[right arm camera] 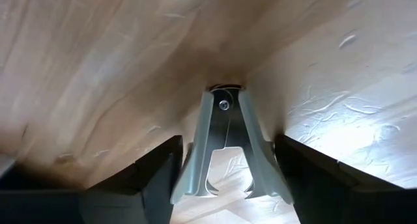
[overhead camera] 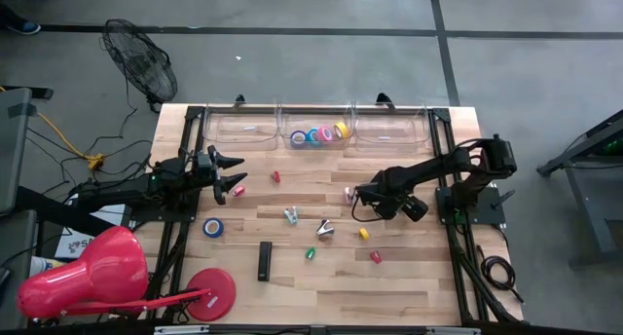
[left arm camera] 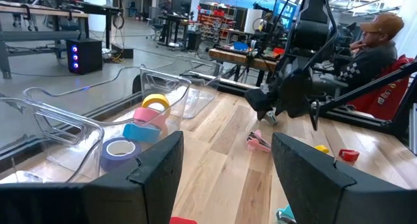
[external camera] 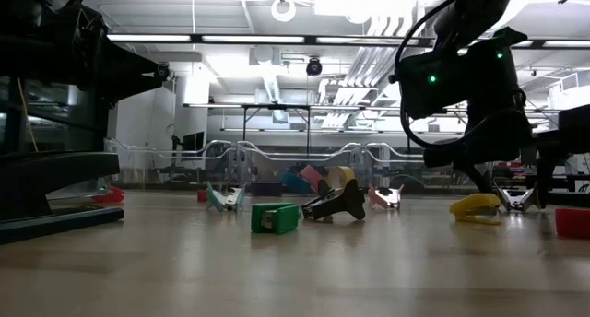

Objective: Pick and place Stapler, Stapler remover, tape
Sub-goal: Put the gray staple remover into the right transparent bin

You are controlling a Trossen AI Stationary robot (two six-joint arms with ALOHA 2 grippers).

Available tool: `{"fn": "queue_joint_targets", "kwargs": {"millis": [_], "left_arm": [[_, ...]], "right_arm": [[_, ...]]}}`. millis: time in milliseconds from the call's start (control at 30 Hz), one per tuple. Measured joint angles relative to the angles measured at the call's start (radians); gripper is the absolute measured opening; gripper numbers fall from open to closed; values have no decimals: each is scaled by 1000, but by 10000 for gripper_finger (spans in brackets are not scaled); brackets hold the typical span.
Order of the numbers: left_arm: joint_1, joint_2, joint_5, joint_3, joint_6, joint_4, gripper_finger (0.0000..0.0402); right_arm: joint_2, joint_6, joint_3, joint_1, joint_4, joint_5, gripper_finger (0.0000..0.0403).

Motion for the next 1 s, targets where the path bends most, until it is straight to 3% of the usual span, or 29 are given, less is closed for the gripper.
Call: {"fn": "queue_joint_targets", "kwargs": {"millis": [433, 667, 1000], "left_arm": [[0, 0, 0, 0, 0, 0, 230], [0, 0, 0, 0, 0, 0, 230], [0, 0, 0, 0, 0, 0, 230]], "right_arm": [[-4, 1, -2, -1, 28, 8, 148], [-23, 118, 35, -16, 11, -11, 97], [-24, 264, 222, -114, -104, -54, 103]]}}
